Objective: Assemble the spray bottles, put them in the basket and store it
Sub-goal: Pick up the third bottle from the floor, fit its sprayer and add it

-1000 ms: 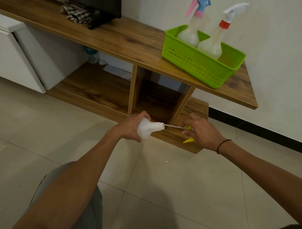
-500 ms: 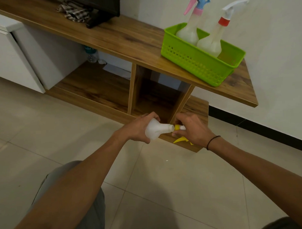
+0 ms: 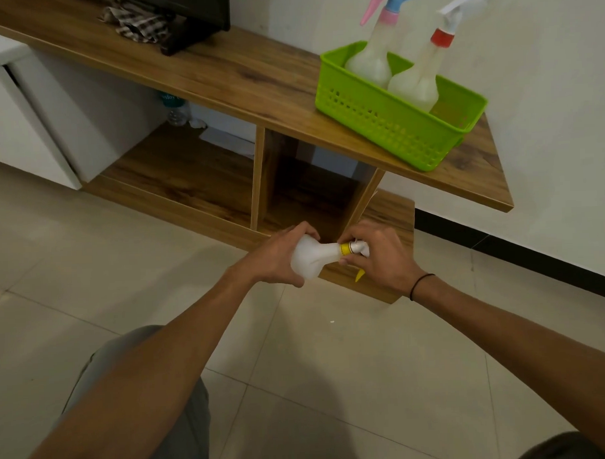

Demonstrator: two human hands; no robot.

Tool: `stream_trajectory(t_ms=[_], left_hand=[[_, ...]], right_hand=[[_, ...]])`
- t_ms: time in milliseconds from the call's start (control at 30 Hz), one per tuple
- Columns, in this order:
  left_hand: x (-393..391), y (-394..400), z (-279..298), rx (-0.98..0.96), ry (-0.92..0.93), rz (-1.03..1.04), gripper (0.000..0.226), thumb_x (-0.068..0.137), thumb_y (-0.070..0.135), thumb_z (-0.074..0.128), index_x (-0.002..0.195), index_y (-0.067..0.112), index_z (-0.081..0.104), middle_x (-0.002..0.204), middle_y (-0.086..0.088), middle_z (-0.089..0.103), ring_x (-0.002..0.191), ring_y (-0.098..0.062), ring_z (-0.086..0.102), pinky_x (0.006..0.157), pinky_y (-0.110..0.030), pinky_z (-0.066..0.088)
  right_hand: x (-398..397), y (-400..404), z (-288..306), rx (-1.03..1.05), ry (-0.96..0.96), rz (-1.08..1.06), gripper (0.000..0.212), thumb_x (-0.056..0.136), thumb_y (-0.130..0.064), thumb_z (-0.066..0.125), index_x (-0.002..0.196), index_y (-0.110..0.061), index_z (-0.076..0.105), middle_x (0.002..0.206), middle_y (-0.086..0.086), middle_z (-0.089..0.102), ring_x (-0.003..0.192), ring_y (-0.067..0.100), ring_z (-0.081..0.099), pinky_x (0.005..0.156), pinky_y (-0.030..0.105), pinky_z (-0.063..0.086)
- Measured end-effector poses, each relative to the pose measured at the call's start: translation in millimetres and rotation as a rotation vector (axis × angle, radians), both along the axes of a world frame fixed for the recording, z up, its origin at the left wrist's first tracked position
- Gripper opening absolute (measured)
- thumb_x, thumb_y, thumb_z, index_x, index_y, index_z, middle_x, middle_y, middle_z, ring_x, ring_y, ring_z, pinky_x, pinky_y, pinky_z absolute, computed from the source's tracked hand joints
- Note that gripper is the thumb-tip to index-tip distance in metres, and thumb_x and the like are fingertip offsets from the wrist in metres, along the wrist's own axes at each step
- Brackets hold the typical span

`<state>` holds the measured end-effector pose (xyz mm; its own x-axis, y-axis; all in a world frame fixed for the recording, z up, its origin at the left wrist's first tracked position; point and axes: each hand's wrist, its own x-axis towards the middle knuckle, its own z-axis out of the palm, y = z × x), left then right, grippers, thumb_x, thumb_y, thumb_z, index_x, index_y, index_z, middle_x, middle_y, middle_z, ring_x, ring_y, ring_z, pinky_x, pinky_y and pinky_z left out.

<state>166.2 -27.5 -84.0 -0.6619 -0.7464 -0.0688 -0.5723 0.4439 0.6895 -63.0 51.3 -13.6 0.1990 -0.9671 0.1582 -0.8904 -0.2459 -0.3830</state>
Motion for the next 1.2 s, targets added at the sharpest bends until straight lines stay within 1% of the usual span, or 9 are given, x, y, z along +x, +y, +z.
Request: stream_trajectory(t_ms=[300, 400, 533, 633, 767, 833, 1033, 1100, 1200], left_hand=[[12.3, -11.1, 0.8, 0.230, 0.005, -0.141, 0.093, 0.067, 0.016, 0.096, 0.140, 0.035, 0.043, 0.140, 0.005, 0.045, 0.123, -0.023, 0.052, 0.091, -0.037, 0.061], [8.2, -6.7, -0.7, 0.113, 0.074, -0.045, 0.095, 0.062, 0.022, 0.098, 0.136, 0.039, 0.043, 0.139, 0.009, 0.046, 0.124, -0.021, 0.053, 0.089, -0.041, 0.063], [-6.4, 5.2, -2.5, -0.202, 0.046, 0.055, 0.097, 0.059, 0.032, 0.098, 0.138, 0.038, 0.042, 0.142, 0.010, 0.048, 0.122, -0.013, 0.046, 0.088, -0.039, 0.056], [-15.9, 12.1, -5.3, -0.268, 0.013, 0.041, 0.098, 0.059, 0.033, 0.097, 0.140, 0.035, 0.041, 0.141, 0.008, 0.049, 0.120, -0.013, 0.045, 0.085, -0.038, 0.054], [-17.3, 8.8, -8.3, -0.213, 0.041, 0.101, 0.098, 0.059, 0.034, 0.097, 0.140, 0.035, 0.040, 0.142, 0.008, 0.048, 0.121, -0.016, 0.047, 0.085, -0.041, 0.058], [-17.3, 6.9, -7.5, -0.247, 0.058, 0.118, 0.099, 0.059, 0.035, 0.097, 0.139, 0.036, 0.040, 0.143, 0.009, 0.047, 0.123, -0.016, 0.046, 0.084, -0.042, 0.059], [-23.4, 13.1, -1.9, -0.528, 0.192, 0.205, 0.098, 0.059, 0.031, 0.098, 0.139, 0.028, 0.043, 0.144, -0.004, 0.050, 0.127, -0.027, 0.049, 0.079, -0.048, 0.064], [-22.5, 14.1, -0.4, -0.459, 0.307, 0.186, 0.103, 0.062, 0.038, 0.097, 0.145, 0.030, 0.036, 0.150, -0.004, 0.044, 0.133, -0.025, 0.047, 0.086, -0.045, 0.062], [-14.2, 7.6, 12.8, 0.001, 0.672, 0.288, 0.095, 0.078, 0.053, 0.083, 0.154, 0.042, 0.027, 0.163, 0.003, 0.031, 0.147, -0.020, 0.040, 0.108, -0.038, 0.050]], right_hand=[[3.5, -4.1, 3.0, -0.033, 0.049, 0.213, 0.024, 0.085, -0.020, 0.083, 0.106, -0.014, 0.072, 0.110, -0.001, 0.064, 0.093, 0.013, 0.060, 0.078, 0.023, 0.050], [4.8, -7.3, 7.7, -0.014, -0.015, 0.086, 0.022, 0.089, -0.035, 0.078, 0.097, -0.015, 0.075, 0.092, -0.003, 0.071, 0.080, 0.009, 0.064, 0.069, 0.023, 0.051], [7.1, -9.0, 5.0, 0.186, -0.091, -0.283, 0.047, 0.100, -0.048, 0.060, 0.076, -0.009, 0.072, 0.061, 0.003, 0.072, 0.058, 0.011, 0.070, 0.060, 0.034, 0.056], [2.2, -8.7, 4.4, 0.429, -0.211, -0.415, 0.058, 0.100, -0.060, 0.049, 0.083, -0.009, 0.070, 0.069, 0.008, 0.077, 0.068, 0.022, 0.076, 0.068, 0.041, 0.061], [-5.1, -3.2, 12.4, 0.462, -0.413, -0.311, 0.040, 0.086, -0.043, 0.079, 0.112, -0.018, 0.061, 0.099, 0.003, 0.069, 0.080, 0.022, 0.076, 0.062, 0.033, 0.064], [-5.9, -1.3, 13.9, 0.363, -0.408, -0.268, 0.035, 0.085, -0.029, 0.083, 0.110, -0.016, 0.063, 0.102, 0.004, 0.067, 0.076, 0.022, 0.076, 0.059, 0.030, 0.064], [-3.4, -2.5, 16.9, 0.453, -0.620, -0.472, 0.037, 0.095, -0.039, 0.069, 0.099, -0.002, 0.070, 0.100, 0.018, 0.074, 0.067, 0.022, 0.078, 0.060, 0.028, 0.063], [-6.7, 0.0, 16.6, 0.470, -0.728, -0.488, 0.036, 0.094, -0.035, 0.071, 0.100, 0.000, 0.069, 0.109, 0.020, 0.071, 0.072, 0.024, 0.079, 0.063, 0.030, 0.064], [-13.1, 3.3, 19.4, 0.379, -0.785, -0.453, 0.031, 0.091, -0.031, 0.076, 0.103, -0.003, 0.067, 0.111, 0.022, 0.072, 0.074, 0.027, 0.079, 0.074, 0.046, 0.065]])
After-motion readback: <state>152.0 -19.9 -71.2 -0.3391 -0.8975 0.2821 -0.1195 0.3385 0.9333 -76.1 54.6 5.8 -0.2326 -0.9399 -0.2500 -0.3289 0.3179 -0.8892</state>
